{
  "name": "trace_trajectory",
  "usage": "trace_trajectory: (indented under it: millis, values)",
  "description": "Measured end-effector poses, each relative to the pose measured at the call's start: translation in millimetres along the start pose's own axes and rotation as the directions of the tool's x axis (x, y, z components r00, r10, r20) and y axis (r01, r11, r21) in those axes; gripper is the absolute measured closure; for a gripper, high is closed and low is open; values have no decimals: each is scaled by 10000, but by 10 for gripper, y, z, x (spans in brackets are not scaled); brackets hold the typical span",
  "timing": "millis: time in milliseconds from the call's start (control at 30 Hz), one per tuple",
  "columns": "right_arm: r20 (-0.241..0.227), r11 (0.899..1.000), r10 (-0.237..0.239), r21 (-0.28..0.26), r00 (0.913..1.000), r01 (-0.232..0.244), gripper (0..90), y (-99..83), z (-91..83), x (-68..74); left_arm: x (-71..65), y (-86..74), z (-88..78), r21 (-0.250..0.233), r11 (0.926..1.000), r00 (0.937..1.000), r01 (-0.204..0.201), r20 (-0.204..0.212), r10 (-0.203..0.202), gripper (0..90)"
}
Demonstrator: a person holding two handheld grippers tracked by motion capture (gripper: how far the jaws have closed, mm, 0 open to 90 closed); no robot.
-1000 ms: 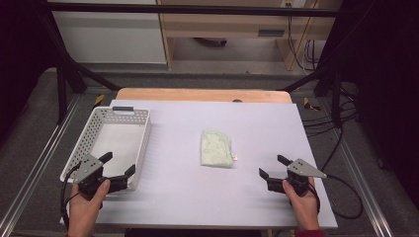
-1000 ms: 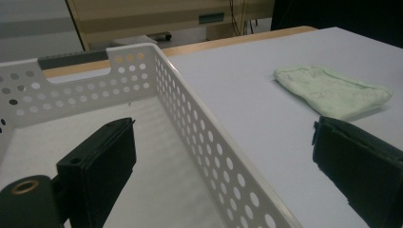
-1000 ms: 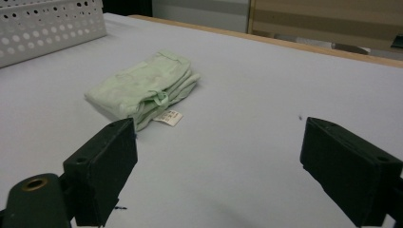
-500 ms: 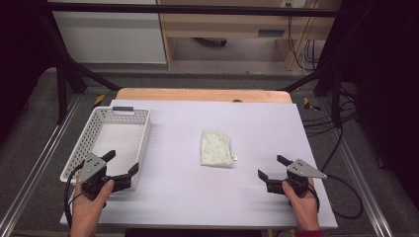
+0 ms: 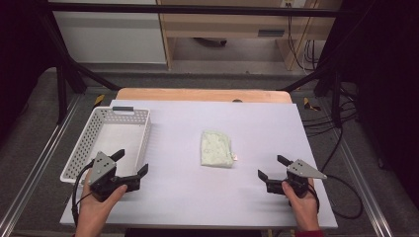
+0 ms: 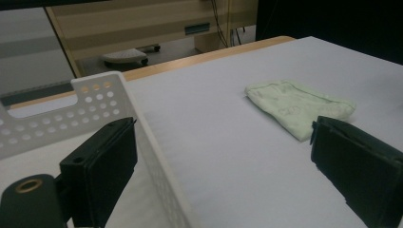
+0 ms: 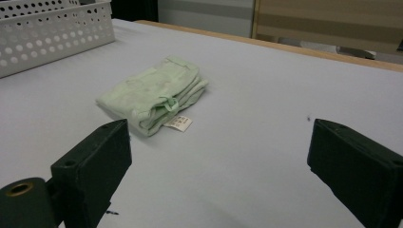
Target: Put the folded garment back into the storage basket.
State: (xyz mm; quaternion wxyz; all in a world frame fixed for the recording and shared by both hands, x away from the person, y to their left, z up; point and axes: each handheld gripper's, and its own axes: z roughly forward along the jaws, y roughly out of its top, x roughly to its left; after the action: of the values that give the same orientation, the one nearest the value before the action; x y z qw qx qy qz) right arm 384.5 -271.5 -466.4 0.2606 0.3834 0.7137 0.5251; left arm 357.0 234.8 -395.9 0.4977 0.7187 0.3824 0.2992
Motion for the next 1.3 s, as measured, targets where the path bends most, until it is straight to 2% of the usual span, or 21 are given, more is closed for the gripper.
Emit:
trace_trajectory:
  millis: [200, 433, 567, 733, 967, 1067, 1100, 1133, 1167, 1300]
  values:
    - [-64, 10000, -25, 38, 10000, 25, 74, 0, 12, 2, -189, 33, 88, 249, 9988, 9986, -410, 347, 402, 89]
    - [-5, 10000, 68, 54, 10000, -68, 73, 6, 10, 11, -387, 20, 284, 628, 9958, 9946, -669, 836, 616, 101]
    - [82, 9995, 152, 262, 9999, -154, 65, 8, 24, 34, -461, 1, 397, 865, 9932, 9931, -783, 939, 702, 112]
    - [43, 9981, 359, 495, 9993, -360, 54, 12, 42, 37, -493, -27, 517, 1124, 9910, 9923, -722, 1082, 600, 155]
    - [95, 9981, 316, 526, 9995, -321, 55, 16, 55, 49, -513, 9, 847, 1455, 9872, 9916, -659, 1202, 485, 168]
    - [103, 9977, 339, 585, 9994, -344, 55, 18, 60, 58, -514, 26, 971, 1480, 9886, 9890, -291, 1480, 70, 225]
    - [114, 9976, 314, 609, 9994, -320, 55, 17, 62, 60, -514, 26, 971, 1480, 9886, 9890, -291, 1480, 70, 230]
    - [109, 9977, 277, 620, 9996, -284, 55, 16, 65, 63, -540, 38, 1056, 1529, 9863, 9914, -621, 1236, 433, 238]
    - [101, 9975, 276, 650, 9996, -282, 55, 14, 66, 70, -551, 43, 1099, 1585, 9845, 9909, -751, 1222, 560, 240]
    - [80, 9969, 280, 738, 9996, -285, 55, 4, 67, 71, -566, 50, 1265, 1830, 9792, 9868, -873, 1504, 599, 251]
